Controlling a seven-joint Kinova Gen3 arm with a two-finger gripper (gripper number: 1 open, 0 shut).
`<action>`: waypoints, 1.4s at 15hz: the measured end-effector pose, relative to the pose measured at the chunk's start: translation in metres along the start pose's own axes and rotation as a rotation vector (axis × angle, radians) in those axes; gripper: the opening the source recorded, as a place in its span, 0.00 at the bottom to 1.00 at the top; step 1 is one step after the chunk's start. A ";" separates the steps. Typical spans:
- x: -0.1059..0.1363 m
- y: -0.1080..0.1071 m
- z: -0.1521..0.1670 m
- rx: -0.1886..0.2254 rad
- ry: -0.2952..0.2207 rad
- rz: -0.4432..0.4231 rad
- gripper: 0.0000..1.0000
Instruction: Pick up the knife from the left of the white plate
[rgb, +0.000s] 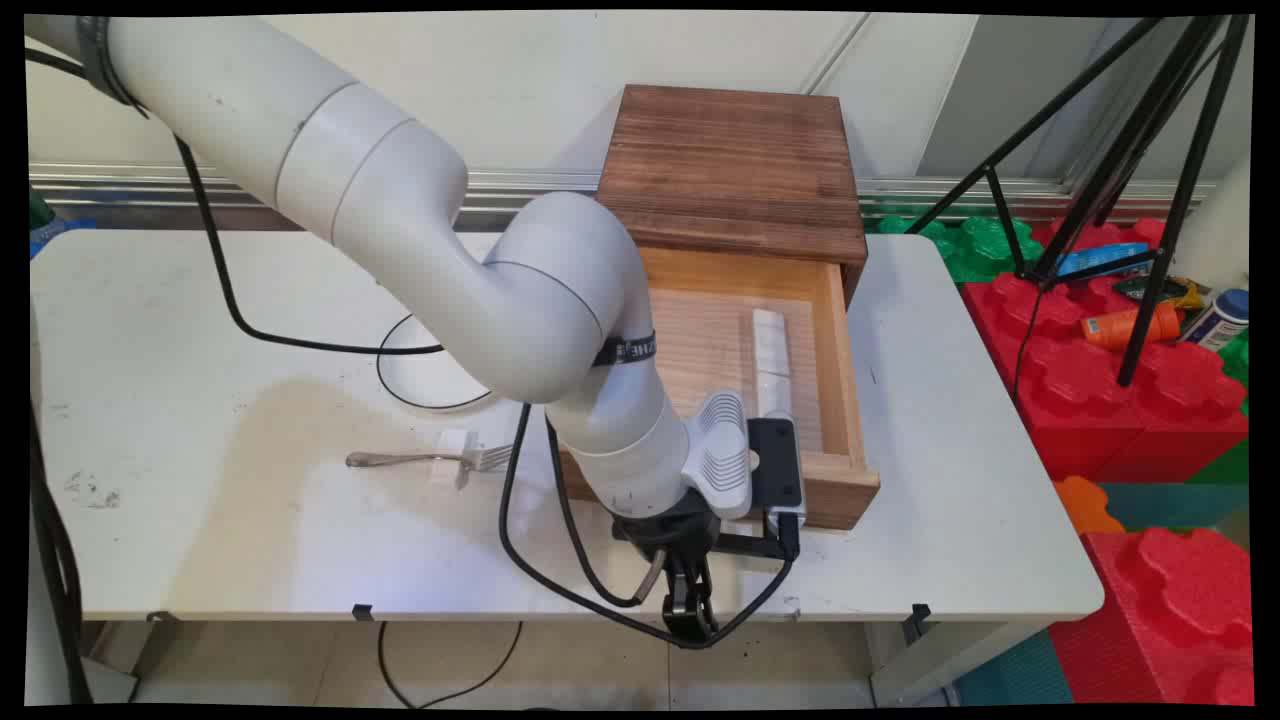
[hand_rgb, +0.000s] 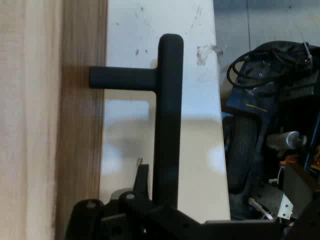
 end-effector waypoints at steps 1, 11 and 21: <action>-0.001 0.000 -0.001 0.005 0.005 0.000 1.00; -0.025 0.008 -0.033 0.050 0.064 0.024 1.00; -0.075 0.001 -0.111 0.097 0.170 0.044 1.00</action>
